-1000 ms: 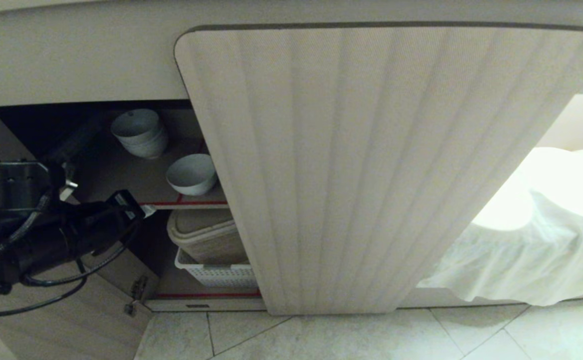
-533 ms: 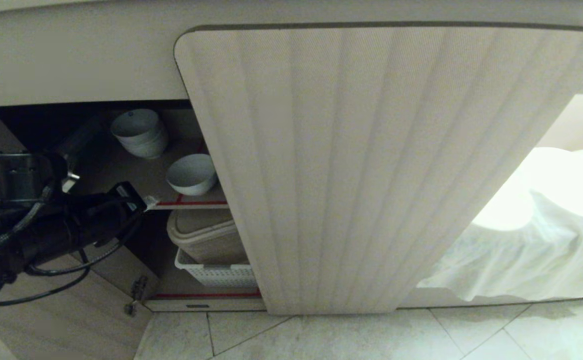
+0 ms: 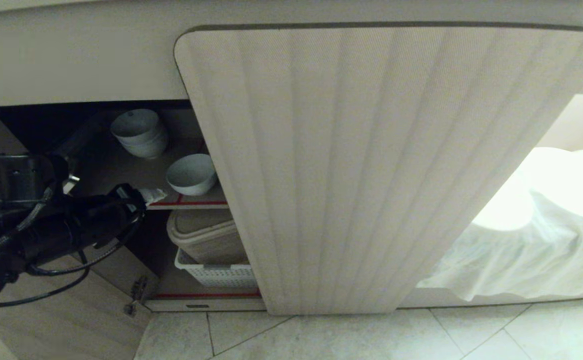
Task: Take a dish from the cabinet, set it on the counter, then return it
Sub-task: Take the bowl from the cabinet
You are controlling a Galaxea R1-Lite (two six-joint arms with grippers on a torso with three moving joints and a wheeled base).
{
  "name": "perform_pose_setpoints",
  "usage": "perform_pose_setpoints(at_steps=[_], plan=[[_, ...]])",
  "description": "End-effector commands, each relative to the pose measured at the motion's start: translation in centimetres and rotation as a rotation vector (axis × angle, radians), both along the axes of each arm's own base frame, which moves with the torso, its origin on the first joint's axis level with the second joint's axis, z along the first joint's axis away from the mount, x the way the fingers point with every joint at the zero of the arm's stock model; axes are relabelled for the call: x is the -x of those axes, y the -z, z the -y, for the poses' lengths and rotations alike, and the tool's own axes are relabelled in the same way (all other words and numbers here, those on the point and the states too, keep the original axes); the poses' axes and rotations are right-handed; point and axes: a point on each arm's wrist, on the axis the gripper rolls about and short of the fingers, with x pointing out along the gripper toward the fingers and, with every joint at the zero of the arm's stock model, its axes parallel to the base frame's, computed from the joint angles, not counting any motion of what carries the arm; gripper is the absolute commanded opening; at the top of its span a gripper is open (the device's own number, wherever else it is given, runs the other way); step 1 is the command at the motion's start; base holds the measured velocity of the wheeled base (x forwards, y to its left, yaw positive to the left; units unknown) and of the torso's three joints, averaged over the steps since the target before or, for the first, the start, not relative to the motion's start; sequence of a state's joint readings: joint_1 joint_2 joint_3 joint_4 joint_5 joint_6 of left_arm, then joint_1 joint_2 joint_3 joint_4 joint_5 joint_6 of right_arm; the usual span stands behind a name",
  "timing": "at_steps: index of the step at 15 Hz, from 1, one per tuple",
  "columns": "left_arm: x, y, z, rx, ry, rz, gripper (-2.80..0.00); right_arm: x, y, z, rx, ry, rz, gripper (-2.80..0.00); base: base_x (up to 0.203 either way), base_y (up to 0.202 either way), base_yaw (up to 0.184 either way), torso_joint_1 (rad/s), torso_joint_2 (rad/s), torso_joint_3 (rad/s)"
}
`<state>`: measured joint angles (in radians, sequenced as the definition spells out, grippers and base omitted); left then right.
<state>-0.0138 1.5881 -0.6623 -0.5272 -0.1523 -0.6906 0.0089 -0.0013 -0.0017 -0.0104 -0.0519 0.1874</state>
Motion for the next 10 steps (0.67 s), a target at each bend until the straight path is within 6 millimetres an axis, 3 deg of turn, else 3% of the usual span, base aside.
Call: perform_pose_setpoints(at_steps=[1,10], plan=[[-0.6,0.2,0.0,0.003,-0.003,-0.004,0.0,0.0,0.0,0.0,-0.001,0.0,0.0,-2.8,0.0,0.0,0.0,0.0,0.0,0.0],[-2.7,0.1,-0.4,0.001,-0.015,0.006,0.0,0.0,0.0,0.0,-0.001,0.0,0.0,-2.8,0.0,0.0,0.0,0.0,0.0,0.0]])
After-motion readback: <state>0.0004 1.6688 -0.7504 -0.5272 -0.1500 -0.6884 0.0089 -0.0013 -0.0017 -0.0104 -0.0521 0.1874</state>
